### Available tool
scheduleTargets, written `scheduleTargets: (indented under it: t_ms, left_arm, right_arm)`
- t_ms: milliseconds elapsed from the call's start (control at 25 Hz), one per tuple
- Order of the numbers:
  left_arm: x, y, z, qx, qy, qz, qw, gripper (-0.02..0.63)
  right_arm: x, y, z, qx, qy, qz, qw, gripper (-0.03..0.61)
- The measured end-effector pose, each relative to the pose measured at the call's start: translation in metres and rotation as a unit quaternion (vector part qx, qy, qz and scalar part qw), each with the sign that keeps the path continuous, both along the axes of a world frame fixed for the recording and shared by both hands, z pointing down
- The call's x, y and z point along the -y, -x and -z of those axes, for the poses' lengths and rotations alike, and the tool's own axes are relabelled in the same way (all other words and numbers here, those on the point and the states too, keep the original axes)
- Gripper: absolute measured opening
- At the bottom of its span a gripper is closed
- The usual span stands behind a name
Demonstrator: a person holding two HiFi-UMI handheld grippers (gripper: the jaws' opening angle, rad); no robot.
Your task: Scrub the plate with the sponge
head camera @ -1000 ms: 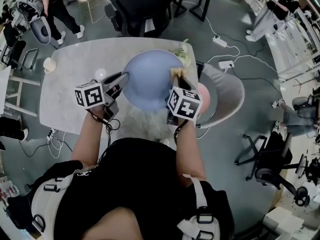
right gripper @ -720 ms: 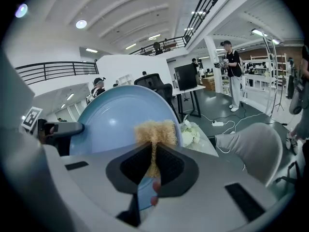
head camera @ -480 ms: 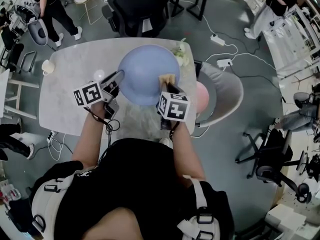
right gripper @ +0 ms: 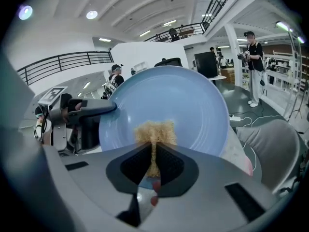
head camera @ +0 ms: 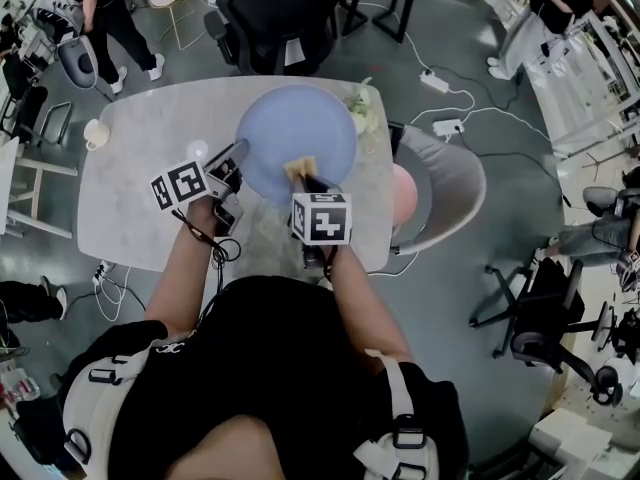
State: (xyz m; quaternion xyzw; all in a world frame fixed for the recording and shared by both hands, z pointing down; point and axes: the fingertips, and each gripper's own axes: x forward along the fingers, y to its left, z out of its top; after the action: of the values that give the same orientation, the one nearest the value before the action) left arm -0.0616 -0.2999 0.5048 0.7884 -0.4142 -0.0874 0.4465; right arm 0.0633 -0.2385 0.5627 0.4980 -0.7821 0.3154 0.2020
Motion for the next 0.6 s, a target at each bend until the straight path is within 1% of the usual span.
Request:
scheduleTargets:
  t_ms: [80,320,600]
  left_arm:
    - [-0.001,-0.003,-0.001,-0.003,0.003,-0.002,1.0000,0.069]
    - [-0.009,-0.018,-0.006,0.025,0.001,-0.015,0.9996,0.067]
    - [-0.022,-0.041,-0.012,0.058,-0.001,-0.051,0.9970,0.067]
  right_arm:
    - [-0.003,0.011,-0.001,0.018,0.010,0.010,1.000,0.030]
    - [-0.010,0.024,-0.003,0.058,0.032,0.020,0.998,0.029]
    - [-0.009,0.029,0.005,0.069,0.026,0.023,0.997,0.030]
